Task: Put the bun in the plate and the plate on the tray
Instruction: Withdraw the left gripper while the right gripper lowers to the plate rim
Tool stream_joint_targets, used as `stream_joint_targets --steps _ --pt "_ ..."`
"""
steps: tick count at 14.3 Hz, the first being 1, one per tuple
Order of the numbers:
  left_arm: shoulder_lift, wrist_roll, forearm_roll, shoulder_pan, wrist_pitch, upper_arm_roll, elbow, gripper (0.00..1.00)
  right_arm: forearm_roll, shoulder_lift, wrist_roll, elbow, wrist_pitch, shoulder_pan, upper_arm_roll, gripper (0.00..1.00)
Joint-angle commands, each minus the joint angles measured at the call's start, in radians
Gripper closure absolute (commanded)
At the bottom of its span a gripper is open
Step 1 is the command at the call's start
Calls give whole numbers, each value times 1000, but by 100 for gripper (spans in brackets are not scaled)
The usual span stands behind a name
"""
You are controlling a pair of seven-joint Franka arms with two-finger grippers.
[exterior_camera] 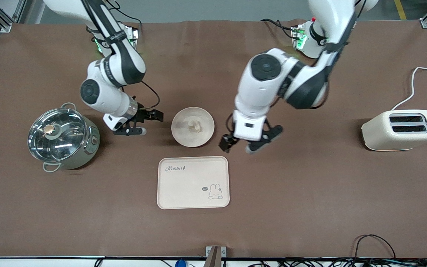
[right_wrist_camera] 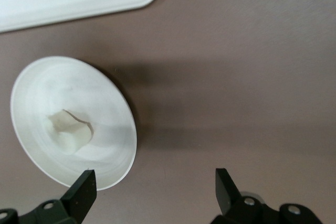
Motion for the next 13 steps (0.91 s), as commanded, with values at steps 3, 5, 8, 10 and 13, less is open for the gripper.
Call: stream_joint_targets --steps 3,5,8,10,13 --pt "-130 158 19 151 -106 -7 -29 0 131 50 0 -68 220 107 -7 0" --pt "-173 319 19 211 -172 -7 -27 0 156 78 2 -66 269 136 -6 2" --pt "-246 571 17 304 -287 -7 -27 0 159 124 -2 -62 321 147 -6 3" --pt "-297 700 7 360 -350 -9 -27 0 161 153 -2 -53 343 151 -3 13" --pt "-358 894 2 439 -415 -12 -30 0 162 177 0 -42 375 159 10 23"
